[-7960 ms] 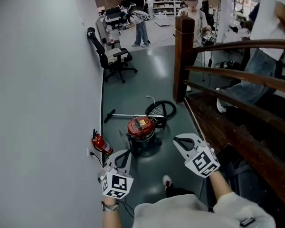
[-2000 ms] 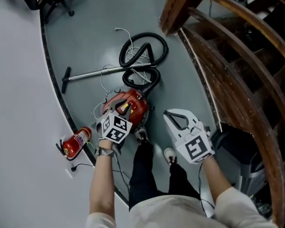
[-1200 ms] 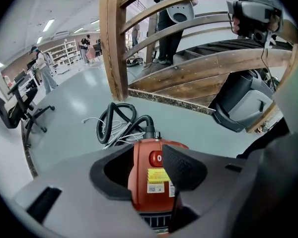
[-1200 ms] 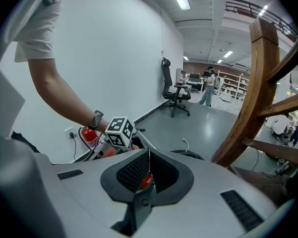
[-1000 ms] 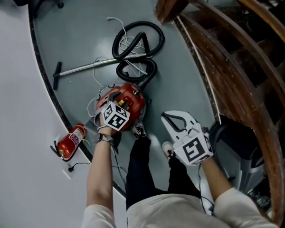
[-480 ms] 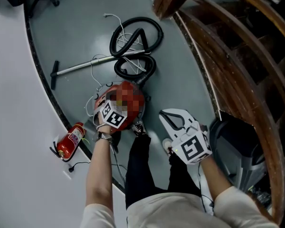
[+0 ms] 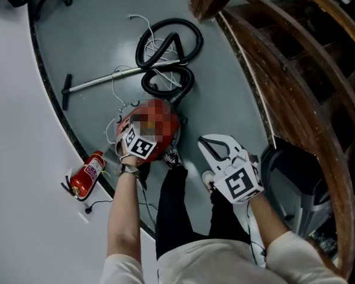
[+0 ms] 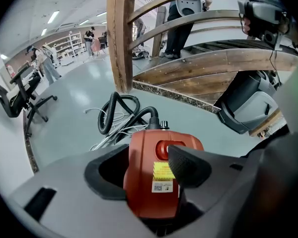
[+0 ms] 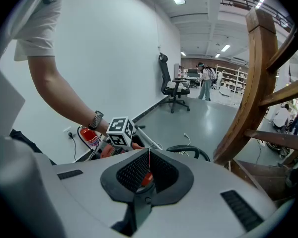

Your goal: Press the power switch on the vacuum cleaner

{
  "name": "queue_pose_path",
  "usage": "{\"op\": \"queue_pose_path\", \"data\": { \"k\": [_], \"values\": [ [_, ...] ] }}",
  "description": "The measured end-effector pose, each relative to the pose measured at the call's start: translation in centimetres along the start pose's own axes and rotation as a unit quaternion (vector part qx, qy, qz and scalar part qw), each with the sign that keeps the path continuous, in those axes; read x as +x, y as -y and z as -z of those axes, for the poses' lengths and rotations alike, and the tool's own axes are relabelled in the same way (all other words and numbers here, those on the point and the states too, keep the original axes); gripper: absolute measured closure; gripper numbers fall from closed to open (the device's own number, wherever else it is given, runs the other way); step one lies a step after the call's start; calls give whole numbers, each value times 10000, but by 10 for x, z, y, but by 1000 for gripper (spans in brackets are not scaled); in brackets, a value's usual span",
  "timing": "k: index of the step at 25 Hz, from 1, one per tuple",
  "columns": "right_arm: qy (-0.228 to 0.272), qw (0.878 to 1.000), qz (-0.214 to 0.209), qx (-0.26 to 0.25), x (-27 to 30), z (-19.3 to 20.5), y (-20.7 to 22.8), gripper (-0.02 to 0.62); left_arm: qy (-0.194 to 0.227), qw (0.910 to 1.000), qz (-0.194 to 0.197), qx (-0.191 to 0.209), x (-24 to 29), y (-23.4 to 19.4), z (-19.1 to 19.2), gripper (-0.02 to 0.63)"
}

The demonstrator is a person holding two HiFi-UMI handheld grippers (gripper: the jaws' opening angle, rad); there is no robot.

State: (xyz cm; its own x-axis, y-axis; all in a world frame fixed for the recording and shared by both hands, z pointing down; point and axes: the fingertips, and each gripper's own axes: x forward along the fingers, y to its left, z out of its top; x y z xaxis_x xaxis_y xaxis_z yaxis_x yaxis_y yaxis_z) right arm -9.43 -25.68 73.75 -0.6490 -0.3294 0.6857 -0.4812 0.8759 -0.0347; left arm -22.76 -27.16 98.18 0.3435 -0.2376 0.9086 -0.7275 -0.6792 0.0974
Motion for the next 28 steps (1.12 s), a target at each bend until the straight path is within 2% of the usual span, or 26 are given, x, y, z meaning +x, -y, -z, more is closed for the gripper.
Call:
{"op": "queue_pose_path", "data": {
  "k": [8,16,28],
  "values": [
    [27,10000,35,23,2,0,2,566,127,9996,-75,-254,2,-5,2,328],
    [17,10000,44,27,2,1,6,566,178,9991,-325,-195,1,-6,2,327],
    [-3,10000,0,16,4,4,3,566,71,9992,-330,-211,2,-6,4,327]
  ]
}}
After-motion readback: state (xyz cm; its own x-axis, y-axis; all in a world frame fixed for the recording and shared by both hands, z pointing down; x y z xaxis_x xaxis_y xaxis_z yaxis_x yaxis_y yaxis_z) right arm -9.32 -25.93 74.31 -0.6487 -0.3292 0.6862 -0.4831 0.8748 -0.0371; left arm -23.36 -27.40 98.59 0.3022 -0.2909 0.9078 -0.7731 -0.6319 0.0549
